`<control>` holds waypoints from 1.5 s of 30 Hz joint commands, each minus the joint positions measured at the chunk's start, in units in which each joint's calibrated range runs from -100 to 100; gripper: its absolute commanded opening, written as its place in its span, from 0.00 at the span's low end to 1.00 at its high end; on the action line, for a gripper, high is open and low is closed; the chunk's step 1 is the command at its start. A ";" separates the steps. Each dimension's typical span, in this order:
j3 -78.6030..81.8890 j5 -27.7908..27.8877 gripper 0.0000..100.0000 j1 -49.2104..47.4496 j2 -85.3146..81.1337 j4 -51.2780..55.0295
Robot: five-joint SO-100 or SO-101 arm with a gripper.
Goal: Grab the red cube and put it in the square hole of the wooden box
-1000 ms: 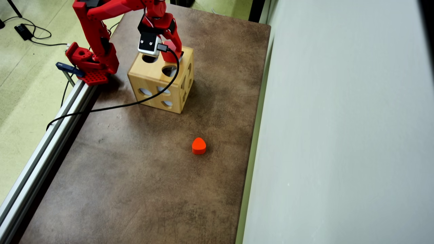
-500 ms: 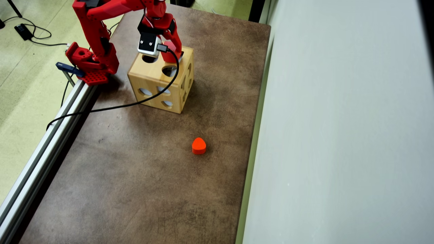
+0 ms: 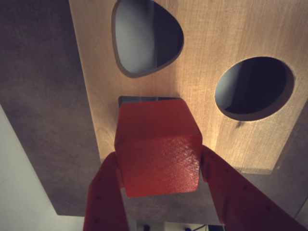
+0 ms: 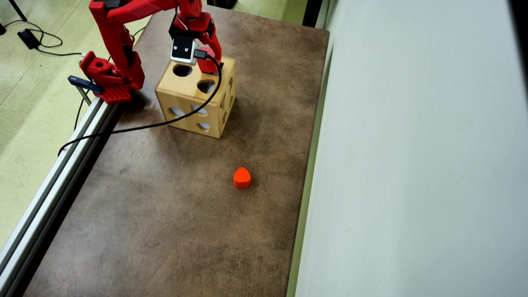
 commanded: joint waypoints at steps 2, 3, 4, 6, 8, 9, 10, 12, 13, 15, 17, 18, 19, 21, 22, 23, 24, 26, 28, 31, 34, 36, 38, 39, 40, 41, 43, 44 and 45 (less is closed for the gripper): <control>-1.17 -0.24 0.02 0.12 -0.39 -0.23; -1.17 -0.24 0.02 0.12 -0.13 -0.23; -1.17 -0.29 0.02 0.12 0.46 -0.31; -1.26 -0.39 0.02 0.12 1.40 -0.31; -1.26 -1.32 0.02 0.12 1.48 -0.31; -1.26 -1.61 0.02 0.12 1.48 -0.31; -1.26 -1.61 0.02 0.12 1.48 -0.31; -1.26 -1.61 0.02 0.12 1.48 -0.31; -1.26 -1.66 0.02 0.12 1.48 -0.31; -1.35 -1.61 0.02 0.12 1.48 -0.39; -1.35 -1.61 0.02 0.12 1.48 -0.39; -1.44 -1.66 0.02 0.12 1.48 -0.39; -1.44 -1.66 0.02 0.12 1.48 -0.39; -1.62 -1.66 0.02 0.12 1.40 -0.47; -2.16 -1.66 0.02 0.12 1.40 -0.47; -2.96 -1.76 0.02 0.12 1.40 -0.47; -3.68 -1.76 0.02 0.12 1.40 -0.47; -4.66 -1.81 0.02 0.12 1.48 -0.47; -4.75 -1.81 0.02 0.12 1.48 -0.39; -4.39 -1.81 0.02 0.12 1.57 -0.39; -4.03 -1.81 0.02 0.12 1.99 -0.39; -4.03 -1.81 0.02 0.12 3.35 -0.39; -4.21 -1.81 0.02 0.12 4.46 -0.39; -4.30 -1.81 0.02 0.12 4.63 -0.39; -4.30 -1.81 0.02 0.12 4.63 -0.39; -4.39 -1.81 0.02 0.12 4.63 -0.39; -4.48 -1.81 0.02 0.12 4.63 -0.39; -4.39 -1.81 0.02 0.12 4.63 -0.39; -4.39 -1.81 0.02 0.12 4.63 -0.39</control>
